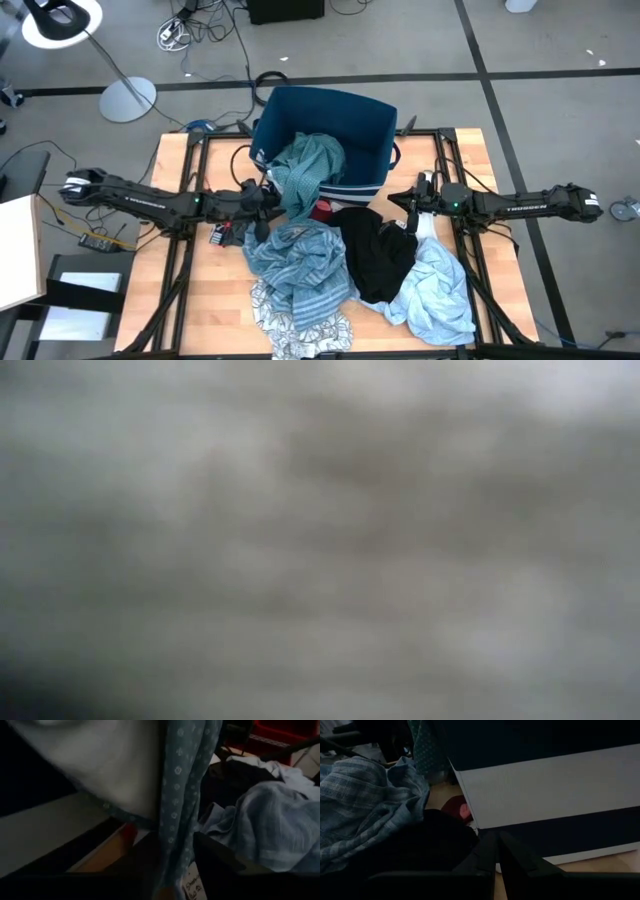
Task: Sort clothes
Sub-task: Put the blue, green polo shirt into the blue bin
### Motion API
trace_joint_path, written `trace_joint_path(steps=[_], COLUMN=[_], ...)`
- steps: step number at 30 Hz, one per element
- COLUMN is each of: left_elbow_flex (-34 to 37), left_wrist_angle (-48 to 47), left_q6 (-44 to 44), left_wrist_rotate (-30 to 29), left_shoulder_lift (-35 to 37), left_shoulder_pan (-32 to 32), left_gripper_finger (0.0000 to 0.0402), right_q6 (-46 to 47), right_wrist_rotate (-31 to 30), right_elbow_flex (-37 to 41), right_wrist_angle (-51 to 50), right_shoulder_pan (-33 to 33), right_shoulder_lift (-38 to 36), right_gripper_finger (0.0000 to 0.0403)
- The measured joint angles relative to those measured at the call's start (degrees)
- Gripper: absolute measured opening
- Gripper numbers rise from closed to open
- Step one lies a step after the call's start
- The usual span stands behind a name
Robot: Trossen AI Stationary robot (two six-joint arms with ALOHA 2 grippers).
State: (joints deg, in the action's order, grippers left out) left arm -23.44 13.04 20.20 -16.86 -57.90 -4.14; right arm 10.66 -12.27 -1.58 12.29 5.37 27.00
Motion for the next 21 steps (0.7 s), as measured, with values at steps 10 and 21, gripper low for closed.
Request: trace_joint_path(steps=[10, 21], left_elbow_flex=[0.0, -10.0], left_wrist_angle=[6.4, 18.1], left_q6=[-1.0, -14.8], left_wrist_rotate=[-4.8, -7.6], left_shoulder_lift=[-10.8, -16.5], left_shoulder_pan=[0.0, 0.0], left_gripper_finger=[0.0154, 0.0012], right_q6=[0.0, 1.2], right_wrist_rotate=[0.0, 0.0], right_elbow_flex=[0.0, 0.0], right_wrist_angle=[0.0, 0.0], right_shoulder_pan=[0.0, 0.0], right_shoulder_lift=[0.0, 0.0], right_gripper_finger=[0.0022, 0.0022])
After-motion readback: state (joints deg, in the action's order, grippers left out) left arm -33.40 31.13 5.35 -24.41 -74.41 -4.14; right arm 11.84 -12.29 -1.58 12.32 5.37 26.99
